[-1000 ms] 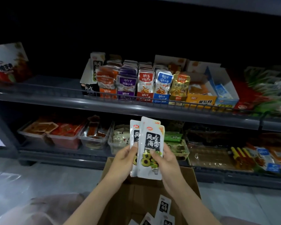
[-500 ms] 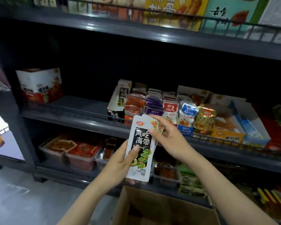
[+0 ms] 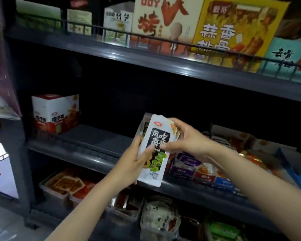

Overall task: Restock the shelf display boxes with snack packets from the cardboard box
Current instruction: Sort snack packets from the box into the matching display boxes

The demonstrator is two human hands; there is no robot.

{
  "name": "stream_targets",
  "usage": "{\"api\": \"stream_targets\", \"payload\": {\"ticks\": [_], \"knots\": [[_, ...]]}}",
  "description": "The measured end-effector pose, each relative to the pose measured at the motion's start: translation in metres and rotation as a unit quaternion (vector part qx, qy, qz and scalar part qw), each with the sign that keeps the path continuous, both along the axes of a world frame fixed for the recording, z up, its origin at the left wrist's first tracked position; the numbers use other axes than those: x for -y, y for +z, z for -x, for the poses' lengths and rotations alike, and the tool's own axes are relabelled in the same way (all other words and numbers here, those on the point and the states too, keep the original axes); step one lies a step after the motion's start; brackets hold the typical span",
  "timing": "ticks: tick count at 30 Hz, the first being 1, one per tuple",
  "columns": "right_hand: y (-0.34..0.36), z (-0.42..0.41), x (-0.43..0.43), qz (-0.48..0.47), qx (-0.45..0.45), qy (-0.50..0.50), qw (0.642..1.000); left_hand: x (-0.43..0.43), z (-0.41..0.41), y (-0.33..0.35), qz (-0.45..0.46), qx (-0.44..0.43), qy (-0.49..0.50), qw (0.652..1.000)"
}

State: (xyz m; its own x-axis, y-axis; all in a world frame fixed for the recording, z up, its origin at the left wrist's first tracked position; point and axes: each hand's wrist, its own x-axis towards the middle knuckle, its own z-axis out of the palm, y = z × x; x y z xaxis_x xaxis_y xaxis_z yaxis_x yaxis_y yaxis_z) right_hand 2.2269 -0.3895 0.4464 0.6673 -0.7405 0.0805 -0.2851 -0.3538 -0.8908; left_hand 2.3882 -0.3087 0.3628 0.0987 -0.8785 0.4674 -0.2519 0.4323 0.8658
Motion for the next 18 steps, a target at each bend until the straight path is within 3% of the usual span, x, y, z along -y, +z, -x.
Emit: {"api": "stream_targets", "payload": {"ticks": [3,6,8,11,18], "knots": [[0.013,-0.019,0.035,0.019,0.071,-0.064,0.995,0.031,-0.024,0.009,0.041,-0.058,0.117,0.991],[0.020,-0.036,0.079,0.046,0.160,-0.173,0.971,0.067,-0.052,-0.006,0.013,-0.207,0.193,0.959],[0.022,-0.048,0.104,0.081,0.188,-0.213,0.956,0.086,-0.063,-0.023,-0.040,-0.167,0.227,0.959],[0.017,-0.060,0.129,0.142,0.124,-0.232,0.954,0.106,-0.059,-0.043,-0.114,-0.055,0.194,0.973],[-0.012,-0.081,0.169,0.193,0.030,-0.232,0.953,0.135,-0.058,-0.067,-0.106,-0.009,0.139,0.985]]}}
